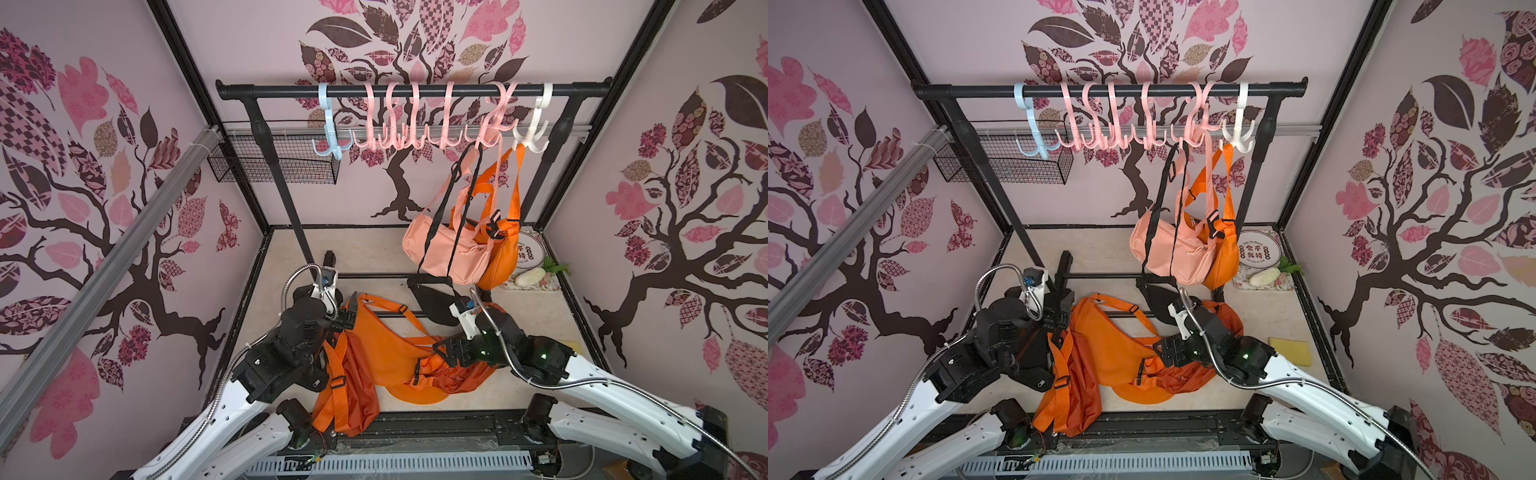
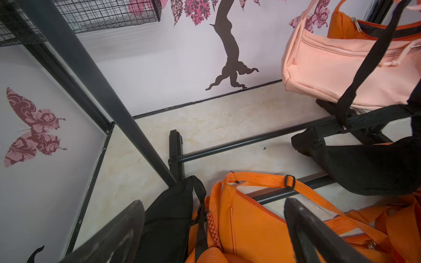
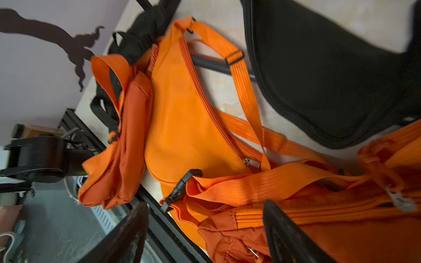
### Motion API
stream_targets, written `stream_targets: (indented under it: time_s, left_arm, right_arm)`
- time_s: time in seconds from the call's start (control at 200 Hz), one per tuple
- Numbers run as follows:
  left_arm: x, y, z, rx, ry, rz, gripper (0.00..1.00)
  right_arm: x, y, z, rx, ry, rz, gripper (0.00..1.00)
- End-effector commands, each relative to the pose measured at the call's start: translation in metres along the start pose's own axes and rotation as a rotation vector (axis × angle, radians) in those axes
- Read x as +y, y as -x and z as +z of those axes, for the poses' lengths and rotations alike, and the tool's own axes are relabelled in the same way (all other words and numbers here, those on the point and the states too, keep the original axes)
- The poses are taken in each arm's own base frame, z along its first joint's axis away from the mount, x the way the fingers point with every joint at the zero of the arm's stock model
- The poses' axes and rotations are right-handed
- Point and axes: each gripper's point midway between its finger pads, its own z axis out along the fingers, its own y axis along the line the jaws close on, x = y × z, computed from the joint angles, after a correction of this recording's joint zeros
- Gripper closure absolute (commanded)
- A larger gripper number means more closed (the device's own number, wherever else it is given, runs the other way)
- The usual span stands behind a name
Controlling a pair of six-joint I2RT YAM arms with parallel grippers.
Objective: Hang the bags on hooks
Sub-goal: Pick up the bag from the bag.
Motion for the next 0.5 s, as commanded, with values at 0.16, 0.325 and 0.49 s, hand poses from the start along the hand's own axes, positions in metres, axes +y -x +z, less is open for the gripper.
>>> stream_targets:
  time_s: [0.16, 0.325, 0.49]
  left_arm:
    - [0.014, 0.003, -0.004, -0.098, 0.063, -0.093, 0.02]
    - [0.012, 0.002, -0.001, -0.092, 0.059, -0.085, 0.02]
    - [0.008, 0.000, 0.000, -0.086, 0.044, -0.082, 0.02]
  right_arm:
    - [-0.016, 0.014, 0.048, -0.088, -0.095, 0.001, 0.37]
    - [-0.035, 0.011, 0.074, -0.097, -0.177, -0.010, 0.47]
    - [-0.059, -0.003, 0.093, -0.076, -0.271, -0.010, 0.54]
